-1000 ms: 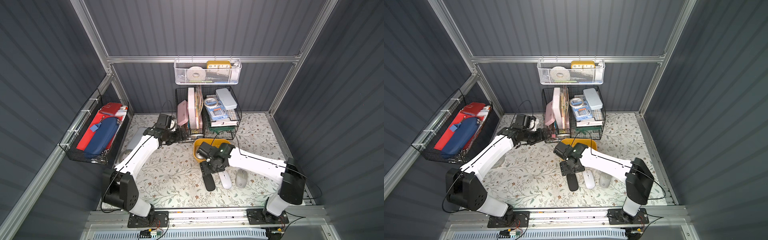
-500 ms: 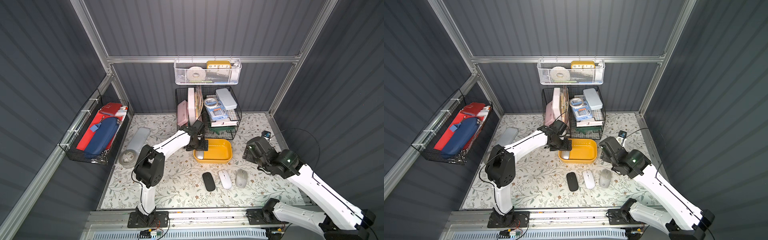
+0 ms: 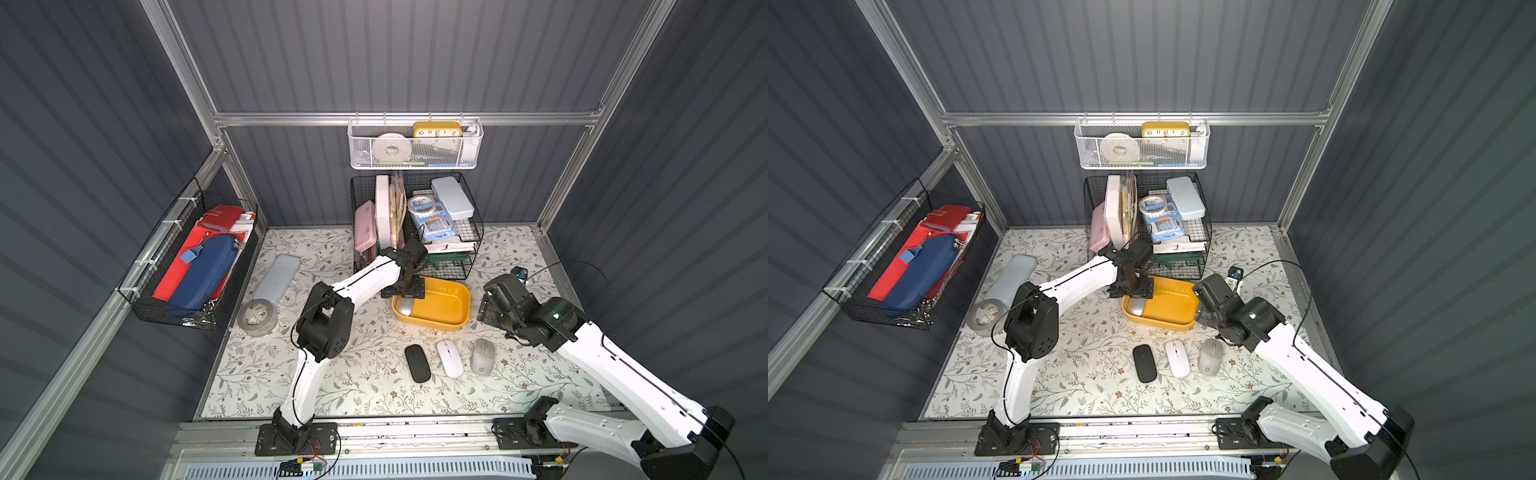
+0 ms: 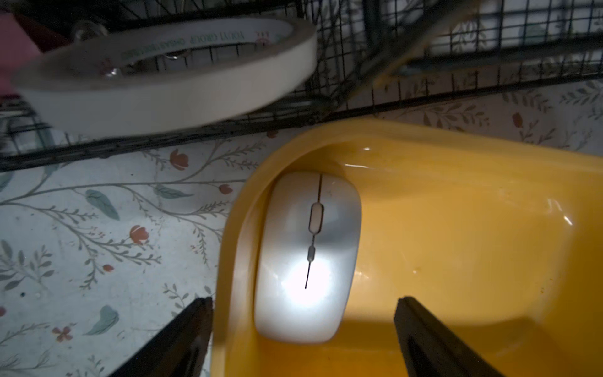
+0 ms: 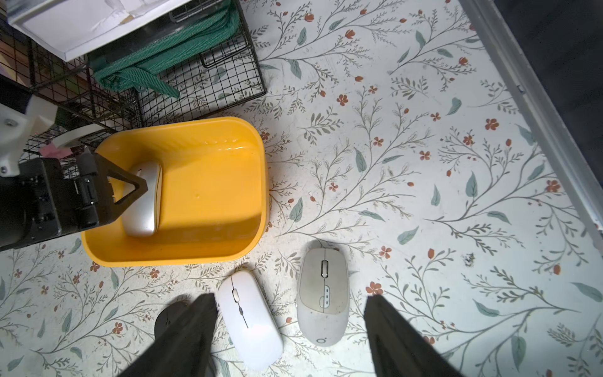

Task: Take out the mouse from the storage box
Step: Adjust the storage box at the center of the board, then pick up the mouse from the storage box.

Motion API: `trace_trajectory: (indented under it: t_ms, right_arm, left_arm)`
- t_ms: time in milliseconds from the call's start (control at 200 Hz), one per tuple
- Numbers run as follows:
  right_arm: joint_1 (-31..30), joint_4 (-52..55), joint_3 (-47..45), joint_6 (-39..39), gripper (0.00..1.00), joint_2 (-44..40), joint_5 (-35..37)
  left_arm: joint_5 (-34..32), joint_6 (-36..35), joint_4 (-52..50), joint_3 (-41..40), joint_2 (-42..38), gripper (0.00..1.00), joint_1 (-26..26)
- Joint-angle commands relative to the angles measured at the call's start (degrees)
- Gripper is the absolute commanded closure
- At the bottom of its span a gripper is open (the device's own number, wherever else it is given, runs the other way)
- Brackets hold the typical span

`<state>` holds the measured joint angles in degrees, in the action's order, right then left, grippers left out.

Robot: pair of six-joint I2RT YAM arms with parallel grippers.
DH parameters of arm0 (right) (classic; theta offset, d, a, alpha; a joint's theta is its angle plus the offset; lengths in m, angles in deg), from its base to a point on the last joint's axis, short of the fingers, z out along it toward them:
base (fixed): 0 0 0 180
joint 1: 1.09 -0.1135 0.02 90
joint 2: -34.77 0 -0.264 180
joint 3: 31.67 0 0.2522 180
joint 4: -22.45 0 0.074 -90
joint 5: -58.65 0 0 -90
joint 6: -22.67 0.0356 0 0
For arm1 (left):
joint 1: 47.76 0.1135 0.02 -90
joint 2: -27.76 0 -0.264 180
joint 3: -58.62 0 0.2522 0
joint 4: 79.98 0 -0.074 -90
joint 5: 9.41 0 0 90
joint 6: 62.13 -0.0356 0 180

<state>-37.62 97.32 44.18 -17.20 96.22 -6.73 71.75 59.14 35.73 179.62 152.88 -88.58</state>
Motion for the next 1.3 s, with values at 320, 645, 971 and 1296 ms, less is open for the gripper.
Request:
trace_trajectory:
  t_ms: [320, 645, 971, 1296]
  right_arm:
    - [0.3, -3.4, -1.2, -0.6, 0.24, 0.5, -2.8]
    - [0.4, -3.0, -2.0, -0.1, 0.24, -0.4, -2.3]
    - [0.8, -4.1, -3.5, -0.9, 0.23, 0.3, -4.0]
    - [1.1, -3.6, -4.0, -1.4, 0.23, -0.2, -4.3]
  left_arm:
    - [-4.1, 1.9, -4.3, 1.8, -8.4, 0.1, -3.1]
    - [-0.6, 0.1, -2.9, 4.1, 0.9, 0.12, -6.6]
    - [-8.2, 8.2, -1.1, 2.8, 3.9, 0.1, -6.5]
    - [-11.4, 8.6, -0.4, 2.1, 7.7, 0.09, -5.8]
